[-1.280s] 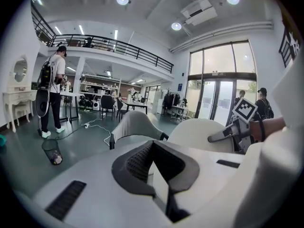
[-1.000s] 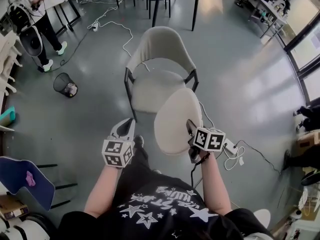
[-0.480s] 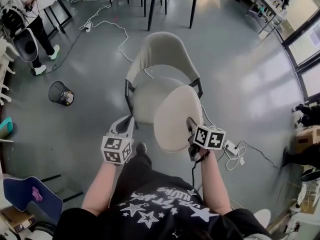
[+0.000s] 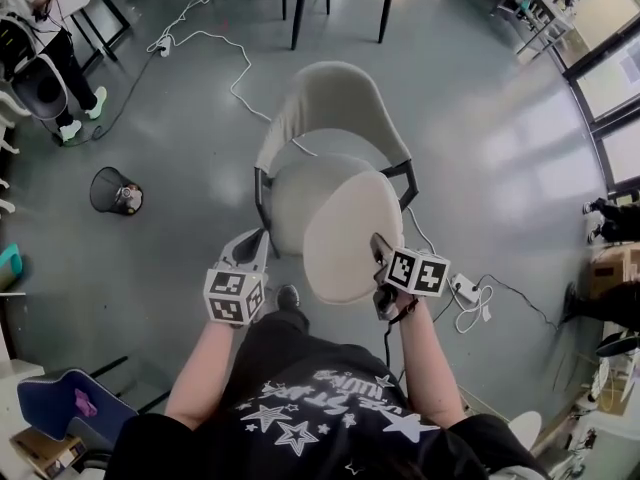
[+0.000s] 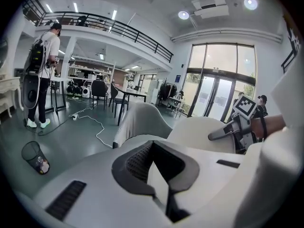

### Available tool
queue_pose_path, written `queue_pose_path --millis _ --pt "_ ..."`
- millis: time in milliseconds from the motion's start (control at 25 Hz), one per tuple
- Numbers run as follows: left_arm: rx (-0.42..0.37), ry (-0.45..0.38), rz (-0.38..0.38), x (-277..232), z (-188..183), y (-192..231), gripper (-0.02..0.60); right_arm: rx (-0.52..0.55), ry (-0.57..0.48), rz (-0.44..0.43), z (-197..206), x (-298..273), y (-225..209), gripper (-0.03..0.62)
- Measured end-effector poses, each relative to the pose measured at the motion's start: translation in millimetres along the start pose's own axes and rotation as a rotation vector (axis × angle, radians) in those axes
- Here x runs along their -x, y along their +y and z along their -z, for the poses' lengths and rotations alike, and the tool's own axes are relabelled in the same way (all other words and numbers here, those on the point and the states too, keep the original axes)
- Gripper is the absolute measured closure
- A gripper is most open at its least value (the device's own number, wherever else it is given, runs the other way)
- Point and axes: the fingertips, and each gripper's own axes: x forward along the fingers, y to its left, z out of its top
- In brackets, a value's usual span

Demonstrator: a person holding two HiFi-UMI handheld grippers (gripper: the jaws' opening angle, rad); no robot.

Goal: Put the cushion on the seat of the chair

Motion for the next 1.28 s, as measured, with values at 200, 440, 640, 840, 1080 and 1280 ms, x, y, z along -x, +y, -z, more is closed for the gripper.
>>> queue_pose_path --millis 200,440,640,840,1080,1280 --pt "-0.013 0.045 0.008 -14 3 19 0.572 0.039 0.037 0.022 -9 -25 15 0.536" --pt "-0.025 0.078 0.015 -23 9 34 0.572 0.009 -0.053 -0.012 -29 -49 40 0.536" --pt "-0.008 0.099 -0.024 -38 15 37 0.572 -0.055 -0.131 -0.067 -47 -70 42 0.536" --pt "0.03 0.111 -0.062 -58 19 36 0.572 -0.057 -0.129 -0.12 -59 -109 39 0.536" --pt "0.05 0.11 -0.073 -78 20 31 0.572 -0.081 -0.103 -0.168 -61 -146 36 0.536" --pt "0.08 0.164 -0.097 -89 41 31 0.572 -0.168 -0.116 -0.187 -48 -173 12 0.536"
